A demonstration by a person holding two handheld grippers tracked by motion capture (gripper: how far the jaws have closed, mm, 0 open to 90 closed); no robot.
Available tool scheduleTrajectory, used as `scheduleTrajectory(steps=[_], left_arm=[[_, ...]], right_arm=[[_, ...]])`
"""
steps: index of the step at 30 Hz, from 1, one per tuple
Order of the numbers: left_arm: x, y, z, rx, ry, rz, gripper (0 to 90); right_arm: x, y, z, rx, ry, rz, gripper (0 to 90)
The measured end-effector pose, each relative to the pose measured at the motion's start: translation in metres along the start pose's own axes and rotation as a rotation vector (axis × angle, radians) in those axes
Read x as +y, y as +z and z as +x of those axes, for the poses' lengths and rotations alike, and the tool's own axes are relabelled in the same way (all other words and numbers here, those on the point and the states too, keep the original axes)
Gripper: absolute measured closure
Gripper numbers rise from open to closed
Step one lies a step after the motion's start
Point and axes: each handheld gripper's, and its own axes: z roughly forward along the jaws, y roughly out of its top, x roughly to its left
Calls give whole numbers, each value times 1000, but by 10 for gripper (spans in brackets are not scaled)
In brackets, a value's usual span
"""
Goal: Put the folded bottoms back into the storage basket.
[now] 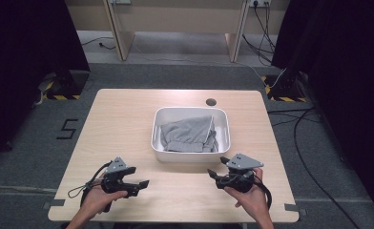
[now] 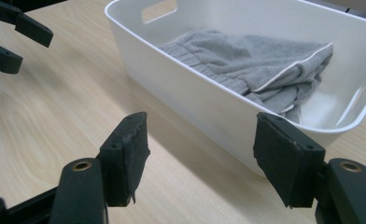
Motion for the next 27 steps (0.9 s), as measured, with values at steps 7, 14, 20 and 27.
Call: scheduleTrajectory(steps=[7,14,20,27], left_arm=[[-7,4,-1,-2,-5,20,204],[-20,4,6,23,-25,10,206],[-27,4,8,19,-26,-3,205],[-38,2,6,28,-5,-7,199]], right_arm=[[-13,1,0,-1,20,26,362],[-22,3,4,9,16,48,362],[-30,6,6,16,26,61,363],[-43,4,7,16,44,63,359]])
